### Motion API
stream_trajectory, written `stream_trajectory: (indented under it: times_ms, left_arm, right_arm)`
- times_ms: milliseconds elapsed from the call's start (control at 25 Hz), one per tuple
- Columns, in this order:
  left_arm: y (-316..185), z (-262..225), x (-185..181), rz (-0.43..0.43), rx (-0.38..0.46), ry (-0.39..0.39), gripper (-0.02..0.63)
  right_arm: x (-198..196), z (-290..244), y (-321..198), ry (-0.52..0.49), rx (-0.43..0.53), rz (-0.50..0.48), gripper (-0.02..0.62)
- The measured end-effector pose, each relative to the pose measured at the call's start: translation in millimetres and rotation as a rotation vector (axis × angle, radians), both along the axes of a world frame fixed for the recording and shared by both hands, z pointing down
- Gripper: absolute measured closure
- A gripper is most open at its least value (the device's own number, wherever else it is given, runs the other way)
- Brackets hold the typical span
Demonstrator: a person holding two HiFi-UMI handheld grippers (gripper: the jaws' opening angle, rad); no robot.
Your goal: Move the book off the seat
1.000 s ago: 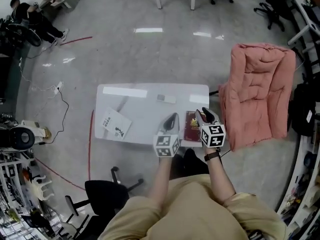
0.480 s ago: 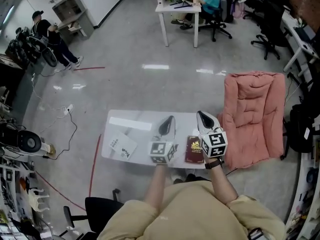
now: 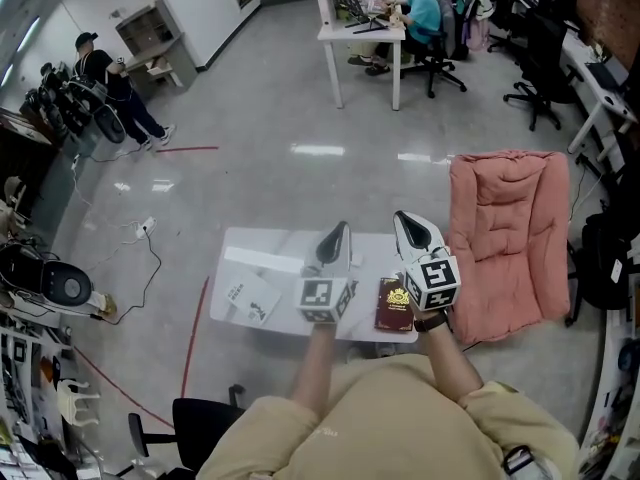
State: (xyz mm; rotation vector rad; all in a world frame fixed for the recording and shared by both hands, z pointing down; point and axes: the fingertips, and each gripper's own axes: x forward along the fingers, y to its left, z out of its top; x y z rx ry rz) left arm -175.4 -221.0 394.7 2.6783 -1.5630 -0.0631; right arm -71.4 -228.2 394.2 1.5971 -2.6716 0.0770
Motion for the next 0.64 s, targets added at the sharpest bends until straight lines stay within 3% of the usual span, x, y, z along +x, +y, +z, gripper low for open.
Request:
stream_trajectory:
  times_ms: [400,640]
  left_arm:
    - [10.3,-4.5,-20.6,-0.006,0.012,0.011,0.604]
    - [17.4,-7.8,-36.5,0.025,0.024,0.053,0.604]
  right_arm:
    - [-30.5,0.2,7.5,-0.008,-0.003,-0.052,0.591]
    - [-40.8,-7.3,-2.3,-0.068,0.002,-0.096,0.591]
